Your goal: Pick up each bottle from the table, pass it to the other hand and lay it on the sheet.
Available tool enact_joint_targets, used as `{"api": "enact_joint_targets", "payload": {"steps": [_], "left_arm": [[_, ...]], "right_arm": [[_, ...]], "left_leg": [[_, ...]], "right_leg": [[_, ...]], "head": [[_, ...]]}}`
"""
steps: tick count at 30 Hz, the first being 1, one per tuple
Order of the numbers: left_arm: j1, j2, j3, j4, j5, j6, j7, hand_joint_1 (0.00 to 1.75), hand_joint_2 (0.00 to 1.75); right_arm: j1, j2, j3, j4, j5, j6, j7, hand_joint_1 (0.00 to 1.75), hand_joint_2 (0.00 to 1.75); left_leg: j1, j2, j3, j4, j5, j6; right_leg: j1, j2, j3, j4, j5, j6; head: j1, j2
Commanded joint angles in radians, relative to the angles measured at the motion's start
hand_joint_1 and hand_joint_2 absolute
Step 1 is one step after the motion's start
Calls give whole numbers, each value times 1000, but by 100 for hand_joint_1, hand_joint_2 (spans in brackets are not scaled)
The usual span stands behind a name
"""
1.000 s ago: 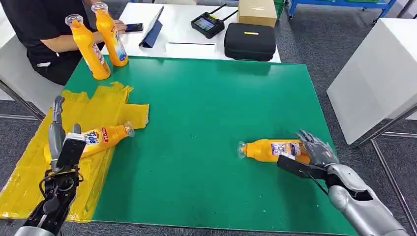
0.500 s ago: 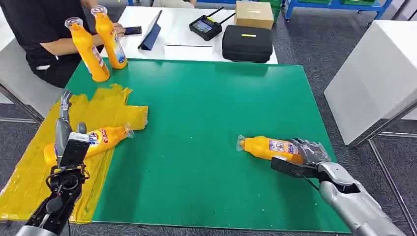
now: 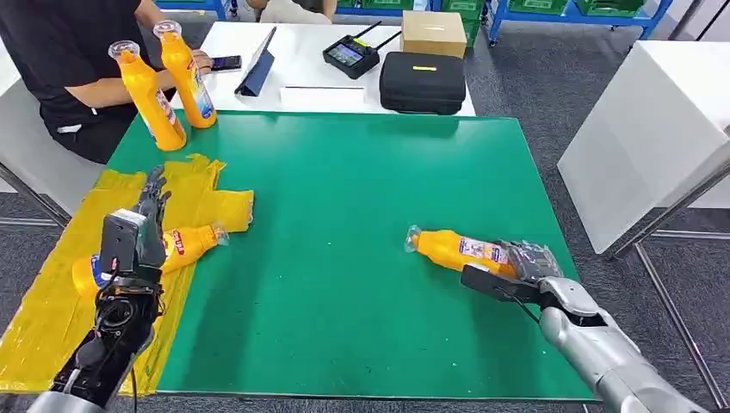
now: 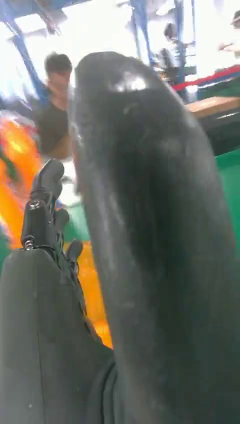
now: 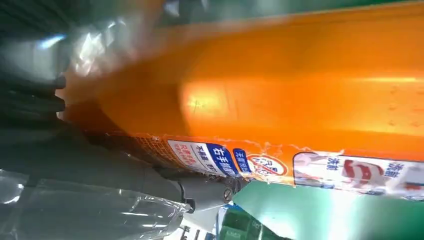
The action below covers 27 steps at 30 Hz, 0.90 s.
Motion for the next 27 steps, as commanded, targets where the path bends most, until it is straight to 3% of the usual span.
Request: {"api": "enact_joint_targets", "payload": {"steps": [1, 4, 9, 13, 21, 27], "left_arm": [[71, -21, -14, -49, 223, -176, 90, 0, 175], [72, -46, -37, -71, 253, -187, 100, 0, 175], [67, -40, -40, -68, 258, -181, 102, 0, 175], [67, -39, -39, -66, 260, -181, 102, 0, 175], [53, -143, -146, -129, 203, -125, 79, 0, 175], [-20, -177, -190, -118, 179, -104, 102, 0, 175]], "right_arm": [[34, 152, -76, -332, -386, 11, -144, 175, 175], [28, 180, -34, -452, -429, -18, -76, 175, 175], [37, 163, -24, -437, -448, -34, -92, 175, 175], [34, 161, -19, -426, -452, -41, -113, 175, 175], [-27, 408, -14, -358, -557, -42, -117, 175, 175], [-36, 469, 48, -275, -515, -39, -87, 175, 175]], "left_leg": [[0, 1, -4, -2, 2, 0], [-1, 2, -9, 0, 6, 0], [-1, -11, -29, 1, 16, 1], [-2, -18, -31, 2, 14, 3], [-3, -18, -38, 1, 16, 1], [-1, -21, -39, 1, 17, 1]], "right_leg": [[0, 2, -1, -1, 2, -4], [0, 2, -8, 2, 7, -6], [0, -9, -23, 4, 8, -1], [-1, -16, -21, 5, 6, -3], [-2, -14, -29, 5, 9, -1], [-1, -17, -30, 4, 9, 0]], "head": [[1, 0], [0, 0], [-1, 0], [0, 0], [-1, 0], [-1, 0]]}}
